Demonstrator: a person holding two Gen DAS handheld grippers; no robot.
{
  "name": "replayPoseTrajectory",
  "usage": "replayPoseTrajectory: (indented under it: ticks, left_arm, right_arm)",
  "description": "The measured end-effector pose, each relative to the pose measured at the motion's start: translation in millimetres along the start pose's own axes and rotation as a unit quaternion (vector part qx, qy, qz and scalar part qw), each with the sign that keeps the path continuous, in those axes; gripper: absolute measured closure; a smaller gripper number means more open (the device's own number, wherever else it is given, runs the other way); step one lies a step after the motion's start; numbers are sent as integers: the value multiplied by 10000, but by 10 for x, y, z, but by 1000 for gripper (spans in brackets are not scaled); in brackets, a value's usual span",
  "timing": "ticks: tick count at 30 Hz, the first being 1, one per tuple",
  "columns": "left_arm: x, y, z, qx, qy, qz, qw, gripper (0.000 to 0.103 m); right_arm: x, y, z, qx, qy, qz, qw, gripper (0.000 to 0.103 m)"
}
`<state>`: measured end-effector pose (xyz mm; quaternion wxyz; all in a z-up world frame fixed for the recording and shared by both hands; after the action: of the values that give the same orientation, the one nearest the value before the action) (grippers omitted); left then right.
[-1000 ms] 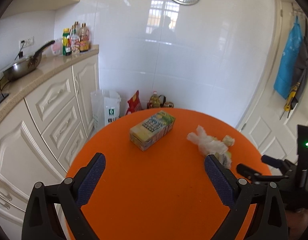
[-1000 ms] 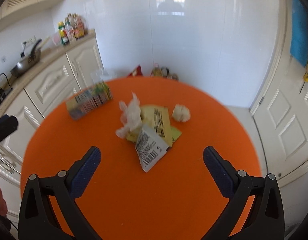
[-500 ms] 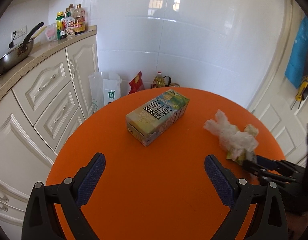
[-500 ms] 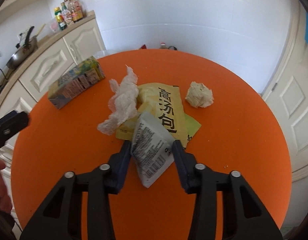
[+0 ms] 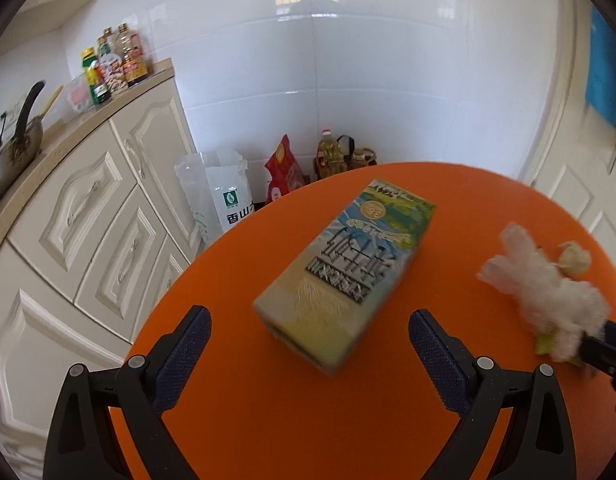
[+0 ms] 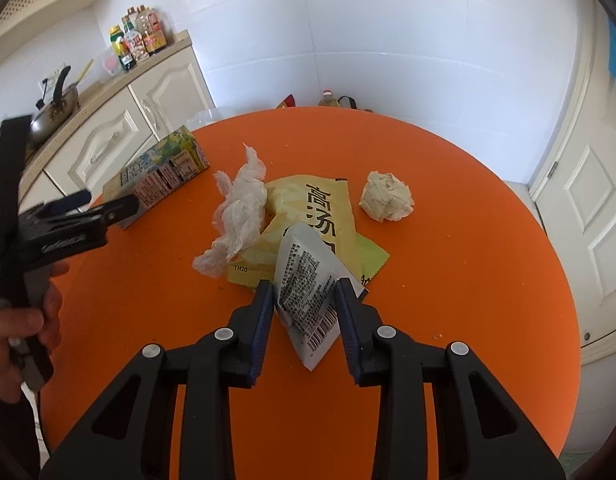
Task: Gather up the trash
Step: 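Grasp the juice carton with the left gripper while the right gripper grasps the white receipt packet, then carry the carton and receipt packet to the blue bucket and release both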
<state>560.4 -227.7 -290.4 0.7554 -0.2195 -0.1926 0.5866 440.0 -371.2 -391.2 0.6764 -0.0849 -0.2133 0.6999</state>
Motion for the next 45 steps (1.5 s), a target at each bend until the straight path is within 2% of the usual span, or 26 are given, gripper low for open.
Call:
replayPoseTrajectory:
  ticks: [3,5,6,7,9,10,18,28,30,35,41,45]
  left_arm:
    - [-116,-142,-229,53,39,-202,9998,7]
    - [-147,-255,-371,79,320,-268,9991,19]
    - [-147,-284,-417,148,451,-190,9987,34]
    - [-121,-347,-480,193,539,-61,9983,41]
    - [-88,-376,-508,265,537,131,9981,52]
    - [-87,-377,-515,258,614,180,9976,54]
    - [8,-333,-518,81,732,472,9962,57]
    - [77,102,-246,-227,788,676,9943,58]
    - [104,105,-183,-332,835,666,9937,58]
    - [-8,108,39,-595,828,550,9933,58]
    - [-233,46,322,-992,1092,188,9889,58]
    - [-394,120,443,-1197,1293,-65,9843,58]
  right_arm:
    - [12,-11,-61,27,46,15,10000,71]
    - [25,-18,-72,5,89,46,9999,71]
    - [23,-17,-70,2,84,42,10000,72]
    - [11,-10,-57,-6,31,10,10000,74]
    - [-10,6,-29,-31,-26,-48,10000,77]
    - [-29,19,-6,-46,-45,-82,9999,78]
    - [-147,193,247,-190,-250,-337,9989,80]
    - [-142,466,698,-504,-358,-428,9972,80]
    - [-141,509,795,-588,-341,-427,9968,80]
    - [-177,633,1094,-868,-339,-463,9946,80]
    - [-311,786,1520,-1250,-279,-551,9902,80]
    - [-482,915,1854,-1528,-147,-658,9859,80]
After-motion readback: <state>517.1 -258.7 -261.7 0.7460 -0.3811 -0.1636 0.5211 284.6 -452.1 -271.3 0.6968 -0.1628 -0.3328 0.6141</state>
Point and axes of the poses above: each gripper's, at about its wrist camera, not at the fingertips, and z roughly against the way its jaws point, x to its left, y to its underside, the point moved 3 cm from there along -z, roughly the way its jaws point, and after that the axes turned 9 degrees about x, right-handed, at the moved point
